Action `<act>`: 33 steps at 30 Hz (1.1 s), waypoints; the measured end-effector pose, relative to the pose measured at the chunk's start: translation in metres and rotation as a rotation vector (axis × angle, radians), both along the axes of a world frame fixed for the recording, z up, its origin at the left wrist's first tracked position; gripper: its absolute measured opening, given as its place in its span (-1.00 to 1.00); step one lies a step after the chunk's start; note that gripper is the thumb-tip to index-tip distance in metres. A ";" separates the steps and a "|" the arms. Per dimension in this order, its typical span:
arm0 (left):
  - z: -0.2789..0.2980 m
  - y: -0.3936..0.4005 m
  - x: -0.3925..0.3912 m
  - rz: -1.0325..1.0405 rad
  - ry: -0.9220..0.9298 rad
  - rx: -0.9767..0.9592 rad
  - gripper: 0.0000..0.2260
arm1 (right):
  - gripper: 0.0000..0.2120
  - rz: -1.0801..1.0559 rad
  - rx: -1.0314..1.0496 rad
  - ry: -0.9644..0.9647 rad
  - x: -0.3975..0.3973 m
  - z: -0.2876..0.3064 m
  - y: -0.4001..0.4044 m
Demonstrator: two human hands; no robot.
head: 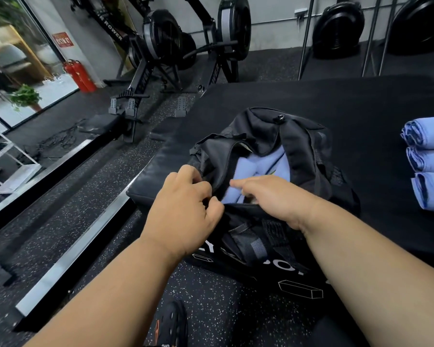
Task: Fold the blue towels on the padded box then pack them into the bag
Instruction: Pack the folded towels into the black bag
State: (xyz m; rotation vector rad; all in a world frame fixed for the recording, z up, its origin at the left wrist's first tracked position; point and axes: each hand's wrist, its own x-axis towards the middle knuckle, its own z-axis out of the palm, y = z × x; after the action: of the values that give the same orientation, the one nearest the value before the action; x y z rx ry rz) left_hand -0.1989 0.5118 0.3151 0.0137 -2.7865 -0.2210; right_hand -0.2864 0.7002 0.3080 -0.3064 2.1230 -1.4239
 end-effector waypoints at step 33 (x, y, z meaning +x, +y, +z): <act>0.012 0.012 -0.008 0.156 -0.157 -0.157 -0.51 | -0.67 0.149 0.212 0.224 -0.009 0.003 0.032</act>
State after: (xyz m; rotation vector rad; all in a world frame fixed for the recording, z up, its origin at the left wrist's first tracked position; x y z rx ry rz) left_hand -0.2066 0.5234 0.3272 0.2177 -2.9328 0.0396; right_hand -0.2953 0.7326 0.3113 -0.5503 2.3520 -1.1126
